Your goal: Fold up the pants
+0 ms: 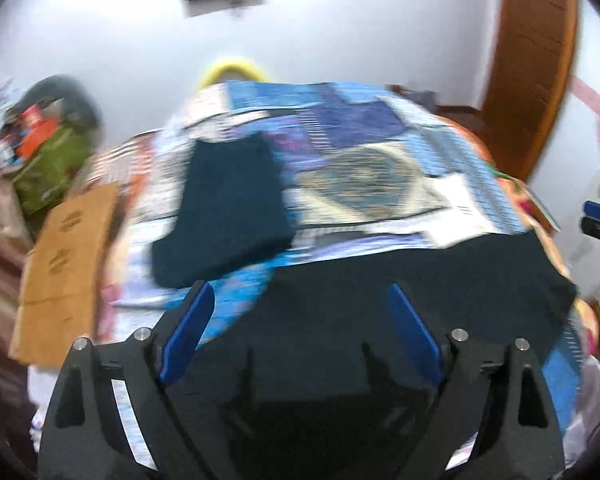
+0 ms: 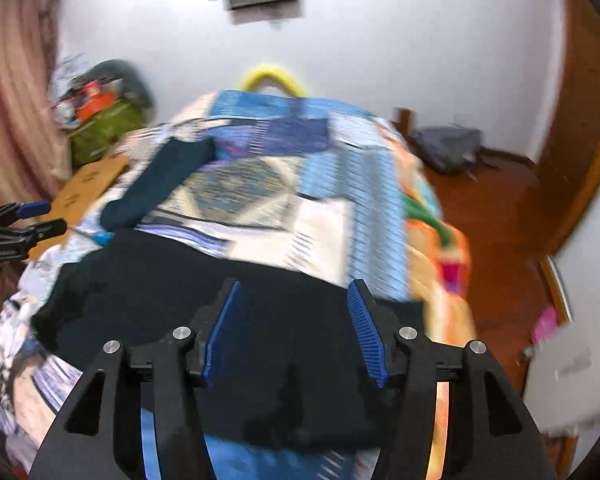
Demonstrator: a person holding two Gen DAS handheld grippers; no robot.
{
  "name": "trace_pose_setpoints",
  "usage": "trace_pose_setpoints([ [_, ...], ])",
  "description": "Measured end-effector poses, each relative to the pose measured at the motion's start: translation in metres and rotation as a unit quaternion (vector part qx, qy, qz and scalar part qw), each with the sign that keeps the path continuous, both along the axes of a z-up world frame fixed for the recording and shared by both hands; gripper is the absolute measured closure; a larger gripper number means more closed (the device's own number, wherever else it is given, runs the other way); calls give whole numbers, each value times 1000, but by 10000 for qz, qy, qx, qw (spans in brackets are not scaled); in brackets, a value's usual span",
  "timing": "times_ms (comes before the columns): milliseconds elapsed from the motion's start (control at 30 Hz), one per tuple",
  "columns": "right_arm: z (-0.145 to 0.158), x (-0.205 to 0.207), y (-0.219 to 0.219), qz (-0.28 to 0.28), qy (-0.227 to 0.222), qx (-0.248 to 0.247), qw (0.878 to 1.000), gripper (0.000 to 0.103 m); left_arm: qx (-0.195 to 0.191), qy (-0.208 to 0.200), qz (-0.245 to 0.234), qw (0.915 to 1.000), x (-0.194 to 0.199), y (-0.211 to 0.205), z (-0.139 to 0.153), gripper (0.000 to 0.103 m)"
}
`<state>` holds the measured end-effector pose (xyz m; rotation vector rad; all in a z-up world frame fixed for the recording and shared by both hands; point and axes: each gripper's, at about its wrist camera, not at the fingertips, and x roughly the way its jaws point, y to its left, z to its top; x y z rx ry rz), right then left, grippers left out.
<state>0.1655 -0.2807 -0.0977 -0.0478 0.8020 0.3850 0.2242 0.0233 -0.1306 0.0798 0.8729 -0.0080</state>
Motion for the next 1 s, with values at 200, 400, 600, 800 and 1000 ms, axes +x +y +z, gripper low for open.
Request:
trace_pose_setpoints([
  [200, -5, 37, 100, 1089, 101, -81, 9940, 51, 101, 352, 855, 9957, -16, 101, -26, 14],
  [400, -40, 68, 197, 1978, 466, -311, 9786, 51, -27, 1004, 1327, 9861, -27, 158, -81, 14],
  [600, -88, 94, 269, 2520, 980, -746, 9599, 51, -56, 1598, 1231, 9794, -35, 164, -137, 14],
  [800, -118, 103, 298, 2968, 1671, -903, 9359, 54, 161, 1705, 1126, 9788, -44, 159, -170, 7],
  [1000, -129, 109, 299, 2720, 1687, -696, 9448, 76, 172, 1479, 1194, 9816, -52, 162, -175, 0],
])
